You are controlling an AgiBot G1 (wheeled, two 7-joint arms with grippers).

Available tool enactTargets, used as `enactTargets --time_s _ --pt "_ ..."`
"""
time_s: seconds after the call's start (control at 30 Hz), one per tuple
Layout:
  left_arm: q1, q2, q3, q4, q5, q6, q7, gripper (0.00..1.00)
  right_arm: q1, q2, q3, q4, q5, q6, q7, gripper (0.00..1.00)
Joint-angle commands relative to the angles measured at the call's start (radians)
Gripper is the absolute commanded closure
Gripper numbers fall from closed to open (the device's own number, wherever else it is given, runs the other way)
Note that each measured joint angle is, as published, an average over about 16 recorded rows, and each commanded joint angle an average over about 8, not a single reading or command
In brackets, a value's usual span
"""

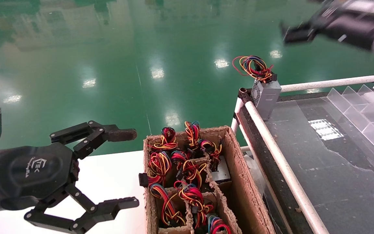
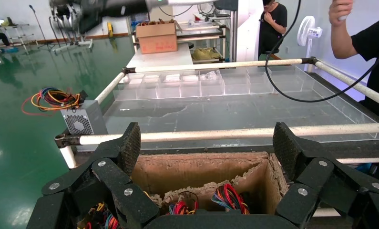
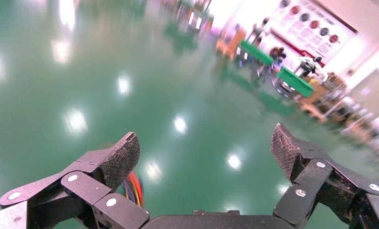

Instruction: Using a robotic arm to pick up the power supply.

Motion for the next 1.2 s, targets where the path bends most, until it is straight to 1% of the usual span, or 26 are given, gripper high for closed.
enactTargets --time_s 0.03,0.17,1.2 --pt "0.0 0.0 0.0 0.0 0.0 0.0 0.0 0.0 0.014 0.02 0.027 -0.016 0.037 -0.048 0.041 0.0" --pt "0.0 0.0 0.0 0.0 0.0 0.0 0.0 0.0 -0.021 0.054 0.045 0.034 0.079 -0.087 0.097 0.0" --pt "0.0 0.0 0.0 0.0 0.0 0.0 0.0 0.0 -0.479 0.276 0.064 0.72 0.337 -0.331 0.446 0.0"
